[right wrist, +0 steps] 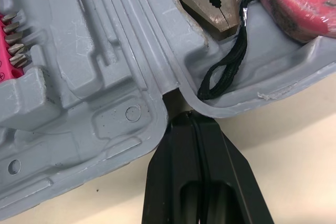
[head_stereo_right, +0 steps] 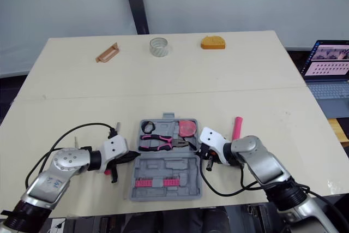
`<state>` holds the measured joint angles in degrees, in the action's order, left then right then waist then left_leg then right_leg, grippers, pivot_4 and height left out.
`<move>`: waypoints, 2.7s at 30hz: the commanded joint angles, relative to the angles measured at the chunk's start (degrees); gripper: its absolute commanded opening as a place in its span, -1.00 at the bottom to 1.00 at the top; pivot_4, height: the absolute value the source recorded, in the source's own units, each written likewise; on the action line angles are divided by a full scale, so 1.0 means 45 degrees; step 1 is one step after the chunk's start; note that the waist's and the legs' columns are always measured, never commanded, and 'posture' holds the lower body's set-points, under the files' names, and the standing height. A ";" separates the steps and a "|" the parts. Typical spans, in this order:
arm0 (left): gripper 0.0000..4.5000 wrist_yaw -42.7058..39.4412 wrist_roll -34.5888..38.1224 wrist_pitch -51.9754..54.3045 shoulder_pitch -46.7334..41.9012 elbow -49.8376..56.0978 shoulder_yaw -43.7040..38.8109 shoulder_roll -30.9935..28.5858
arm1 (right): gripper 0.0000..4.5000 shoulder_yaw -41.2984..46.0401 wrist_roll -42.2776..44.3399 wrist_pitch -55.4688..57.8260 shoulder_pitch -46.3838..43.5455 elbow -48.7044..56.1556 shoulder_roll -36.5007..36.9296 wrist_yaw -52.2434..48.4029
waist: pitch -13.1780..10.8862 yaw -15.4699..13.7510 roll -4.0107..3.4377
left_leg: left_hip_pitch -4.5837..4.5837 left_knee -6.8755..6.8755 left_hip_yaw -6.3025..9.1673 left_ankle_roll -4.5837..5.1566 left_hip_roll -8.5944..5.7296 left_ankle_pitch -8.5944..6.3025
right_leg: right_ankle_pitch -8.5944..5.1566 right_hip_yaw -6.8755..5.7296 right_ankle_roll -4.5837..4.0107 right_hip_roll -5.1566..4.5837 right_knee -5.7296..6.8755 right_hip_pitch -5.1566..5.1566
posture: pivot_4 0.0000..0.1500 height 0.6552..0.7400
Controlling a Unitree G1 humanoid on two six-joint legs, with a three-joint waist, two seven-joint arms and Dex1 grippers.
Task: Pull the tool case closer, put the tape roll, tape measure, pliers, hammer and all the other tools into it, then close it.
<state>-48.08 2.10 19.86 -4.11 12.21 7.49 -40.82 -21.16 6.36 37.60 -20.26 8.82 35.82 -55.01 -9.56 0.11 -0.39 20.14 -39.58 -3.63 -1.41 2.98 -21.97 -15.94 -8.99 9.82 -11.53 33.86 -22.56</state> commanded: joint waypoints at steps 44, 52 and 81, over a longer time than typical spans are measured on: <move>-1.00 -0.0178 0.0157 -0.0522 -0.0305 0.0272 0.0322 0.0548 | -0.99 -0.0021 -0.0343 -0.0560 -0.0214 -0.0092 -0.0716 -0.0118 | 0.0001 0.0012 0.0001 | -0.0001 -0.0001 0.0001 0.0000 0.0000 0.0000 | 0.0001 0.0000 0.0002 0.0000 0.0001 0.0001 | 1.00 1.00; -1.00 -0.0334 0.0236 -0.0448 -0.0213 0.0327 0.0340 0.0477 | -0.99 -0.0109 -0.0360 -0.0546 -0.0194 -0.0100 -0.0691 -0.0187 | 0.0001 0.0015 0.0001 | -0.0002 -0.0001 0.0001 0.0000 0.0000 0.0000 | 0.0001 0.0000 0.0002 0.0000 0.0001 0.0001 | 1.00 1.00; -1.00 -0.0469 0.0181 -0.1287 0.0078 -0.0605 -0.0472 -0.0186 | -0.99 0.0470 -0.0252 -0.0909 0.0048 -0.0466 0.0078 -0.0346 | 0.0002 0.0002 0.0001 | -0.0001 0.0001 0.0001 0.0000 0.0000 0.0000 | 0.0001 -0.0001 0.0002 -0.0001 -0.0002 0.0001 | 1.00 1.00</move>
<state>-49.86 2.07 15.14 -3.93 9.04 6.71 -41.11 -19.73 4.56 34.32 -20.50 6.41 35.63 -55.56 -9.55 0.12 -0.38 20.14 -39.58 -3.63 -1.41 2.98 -21.97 -15.93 -9.00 9.83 -11.54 33.85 -22.55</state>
